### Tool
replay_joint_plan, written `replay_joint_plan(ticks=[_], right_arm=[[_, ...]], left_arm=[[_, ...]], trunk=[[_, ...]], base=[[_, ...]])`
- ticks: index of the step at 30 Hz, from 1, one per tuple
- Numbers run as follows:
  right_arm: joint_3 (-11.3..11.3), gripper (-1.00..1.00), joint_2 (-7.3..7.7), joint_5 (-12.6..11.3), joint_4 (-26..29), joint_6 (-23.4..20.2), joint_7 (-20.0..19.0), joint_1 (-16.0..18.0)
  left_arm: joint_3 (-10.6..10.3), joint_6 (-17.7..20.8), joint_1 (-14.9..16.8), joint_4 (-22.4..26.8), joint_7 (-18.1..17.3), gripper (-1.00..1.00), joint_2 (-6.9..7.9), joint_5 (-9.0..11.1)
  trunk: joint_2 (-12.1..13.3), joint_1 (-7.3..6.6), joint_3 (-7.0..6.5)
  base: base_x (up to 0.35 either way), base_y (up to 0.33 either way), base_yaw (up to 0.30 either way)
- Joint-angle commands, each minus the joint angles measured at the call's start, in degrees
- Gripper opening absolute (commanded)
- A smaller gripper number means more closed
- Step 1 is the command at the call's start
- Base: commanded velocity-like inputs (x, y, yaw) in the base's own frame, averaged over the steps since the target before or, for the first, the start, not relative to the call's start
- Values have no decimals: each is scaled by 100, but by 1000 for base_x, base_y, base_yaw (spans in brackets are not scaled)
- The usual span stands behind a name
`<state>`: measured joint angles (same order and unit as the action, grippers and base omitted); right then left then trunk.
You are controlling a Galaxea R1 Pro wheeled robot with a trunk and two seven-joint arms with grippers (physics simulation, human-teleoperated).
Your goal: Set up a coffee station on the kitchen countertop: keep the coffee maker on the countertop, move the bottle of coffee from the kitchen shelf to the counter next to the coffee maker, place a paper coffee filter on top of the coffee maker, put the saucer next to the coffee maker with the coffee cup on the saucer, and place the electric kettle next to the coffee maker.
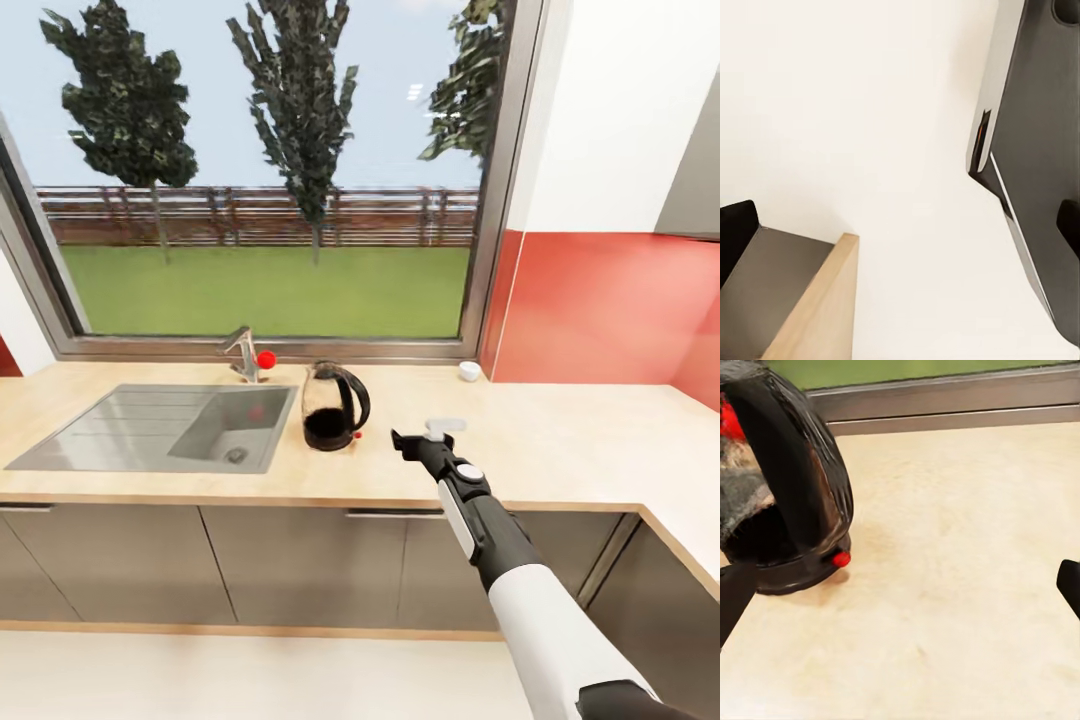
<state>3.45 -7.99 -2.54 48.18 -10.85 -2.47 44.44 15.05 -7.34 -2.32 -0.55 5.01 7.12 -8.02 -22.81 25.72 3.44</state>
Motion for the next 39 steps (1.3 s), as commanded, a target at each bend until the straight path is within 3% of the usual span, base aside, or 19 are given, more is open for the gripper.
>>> replay_joint_plan(ticks=[1, 14, 39], right_arm=[[-2, 100, -1, -26, 3, -31, -9, 3], [2, 100, 0, -19, -30, -31, 359, 3], [10, 100, 1, -27, -28, -28, 352, 3]], left_arm=[[42, -24, 3, -6, 18, 100, 0, -61], [42, -21, 3, -6, 18, 100, 7, -59], [42, -15, 3, -6, 25, 100, 9, -59]], trunk=[[-11, 7, 11], [-11, 7, 11], [-11, 7, 11]], base=[[308, 143, 0], [78, 37, 0], [32, 85, 0]])
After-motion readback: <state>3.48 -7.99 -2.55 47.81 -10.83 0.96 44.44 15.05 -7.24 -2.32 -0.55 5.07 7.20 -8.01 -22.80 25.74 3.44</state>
